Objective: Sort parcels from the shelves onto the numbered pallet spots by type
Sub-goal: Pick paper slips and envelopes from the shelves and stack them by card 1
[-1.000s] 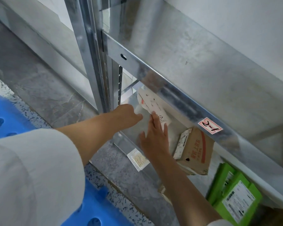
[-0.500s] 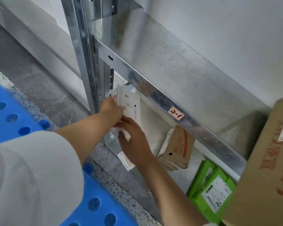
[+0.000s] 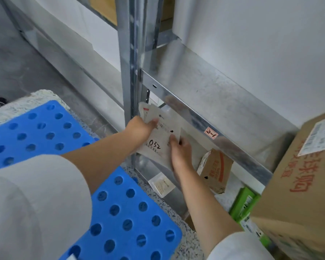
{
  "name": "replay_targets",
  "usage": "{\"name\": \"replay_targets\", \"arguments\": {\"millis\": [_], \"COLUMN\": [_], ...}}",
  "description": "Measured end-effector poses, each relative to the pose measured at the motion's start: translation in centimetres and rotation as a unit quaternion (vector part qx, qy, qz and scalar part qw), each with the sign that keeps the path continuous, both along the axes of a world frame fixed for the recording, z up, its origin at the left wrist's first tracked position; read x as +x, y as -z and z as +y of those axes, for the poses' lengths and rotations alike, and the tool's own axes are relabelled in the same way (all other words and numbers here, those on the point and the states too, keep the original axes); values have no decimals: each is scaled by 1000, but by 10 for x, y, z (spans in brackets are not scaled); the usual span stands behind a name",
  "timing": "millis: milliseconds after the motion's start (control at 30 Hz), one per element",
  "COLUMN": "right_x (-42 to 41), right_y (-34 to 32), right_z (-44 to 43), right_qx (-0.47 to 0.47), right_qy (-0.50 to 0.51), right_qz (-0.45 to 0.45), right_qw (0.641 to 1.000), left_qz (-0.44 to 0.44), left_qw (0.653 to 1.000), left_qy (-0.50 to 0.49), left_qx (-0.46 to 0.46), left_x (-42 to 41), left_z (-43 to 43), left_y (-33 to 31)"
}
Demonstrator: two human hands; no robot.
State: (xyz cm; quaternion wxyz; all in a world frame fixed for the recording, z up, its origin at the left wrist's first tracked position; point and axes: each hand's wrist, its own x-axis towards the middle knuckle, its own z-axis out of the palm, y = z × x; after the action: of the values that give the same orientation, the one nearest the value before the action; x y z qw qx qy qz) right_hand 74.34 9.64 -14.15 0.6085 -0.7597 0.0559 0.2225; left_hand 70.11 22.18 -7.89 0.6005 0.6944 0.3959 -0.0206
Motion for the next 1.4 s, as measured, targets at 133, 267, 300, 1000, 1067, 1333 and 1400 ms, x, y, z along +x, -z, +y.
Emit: {"name": "replay_targets", "arguments": {"millis": [133, 267, 300, 1000, 1067, 1333, 1400], "right_x": [-14, -32, -37, -169, -185, -227, -240], "right_y": [-31, -65, -74, -281, -303, -361, -369], "right_z": [4, 4, 5, -99, -113, -166, -177], "right_qx": [44, 52, 56, 97, 91, 169, 177], "right_qy": [15, 5, -5, -237, -252, -322, -333], "right_qz": [11, 24, 32, -23, -41, -62, -69], "right_qw": [999, 998, 998, 966, 963, 930, 924], "left_qz": [11, 24, 19, -99, -110, -173, -177], "left_qw": [999, 997, 997, 963, 962, 952, 947], "left_qy": [-34, -45, -53, -197, -191, -212, -231], "left_qx": [40, 65, 60, 153, 160, 135, 135], "left_x": [-16, -37, -44, -241, -259, -325, -341], "left_z": [4, 11, 12, -111, -132, -194, -206], "left_y": [-18, -41, -47, -236, -257, -316, -320]}}
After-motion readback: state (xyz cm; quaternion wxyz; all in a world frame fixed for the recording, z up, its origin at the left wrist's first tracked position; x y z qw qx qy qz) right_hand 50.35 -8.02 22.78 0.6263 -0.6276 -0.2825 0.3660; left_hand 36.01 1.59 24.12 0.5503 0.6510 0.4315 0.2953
